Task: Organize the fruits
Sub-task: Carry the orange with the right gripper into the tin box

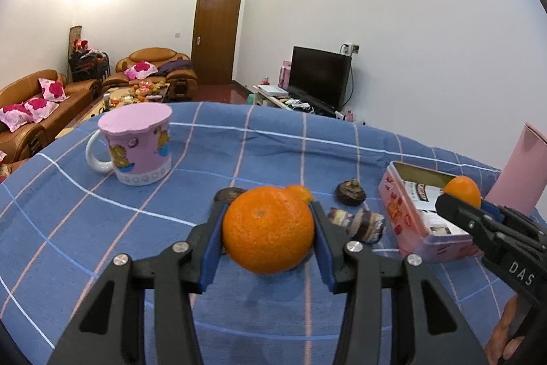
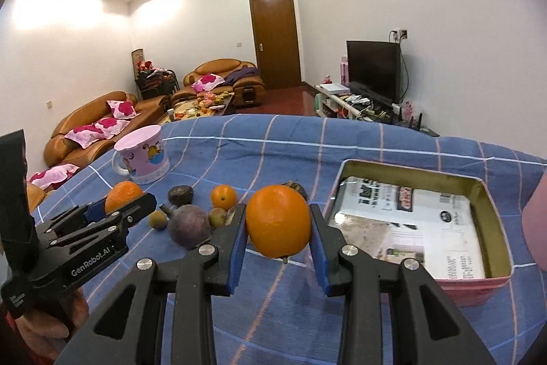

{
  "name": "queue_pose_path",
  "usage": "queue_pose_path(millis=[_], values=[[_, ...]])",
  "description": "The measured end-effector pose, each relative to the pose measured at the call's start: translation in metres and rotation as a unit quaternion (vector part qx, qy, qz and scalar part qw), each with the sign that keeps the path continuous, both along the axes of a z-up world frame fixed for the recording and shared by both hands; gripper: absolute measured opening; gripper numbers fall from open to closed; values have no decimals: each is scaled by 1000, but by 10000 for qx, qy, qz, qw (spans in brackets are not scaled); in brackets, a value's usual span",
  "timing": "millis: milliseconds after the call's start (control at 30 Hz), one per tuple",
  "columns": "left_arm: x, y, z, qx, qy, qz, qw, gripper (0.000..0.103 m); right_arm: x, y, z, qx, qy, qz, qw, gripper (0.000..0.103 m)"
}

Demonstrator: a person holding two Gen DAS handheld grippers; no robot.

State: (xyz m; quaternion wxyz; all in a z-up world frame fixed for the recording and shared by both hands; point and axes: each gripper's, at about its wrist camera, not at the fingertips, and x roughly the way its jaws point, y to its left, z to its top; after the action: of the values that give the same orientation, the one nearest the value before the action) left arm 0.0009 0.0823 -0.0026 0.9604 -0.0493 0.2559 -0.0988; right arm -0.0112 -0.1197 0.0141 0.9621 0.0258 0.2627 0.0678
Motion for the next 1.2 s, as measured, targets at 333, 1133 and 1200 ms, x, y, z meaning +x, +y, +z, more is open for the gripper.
queue_pose_path(millis=[333,1133,1200], values=[[-6,-49,7,145,-126,-392,9990,49,-4,-47,-5,19,112,-466,9988,36],[9,-192,14,613,-94,-1193,9909,49,-13,-146,-11,-240,163,-1259,9916,36],[12,-201,12,670,-3,-1178,9908,49,-10,-149,-14,-298,219,-1273,9912,36]])
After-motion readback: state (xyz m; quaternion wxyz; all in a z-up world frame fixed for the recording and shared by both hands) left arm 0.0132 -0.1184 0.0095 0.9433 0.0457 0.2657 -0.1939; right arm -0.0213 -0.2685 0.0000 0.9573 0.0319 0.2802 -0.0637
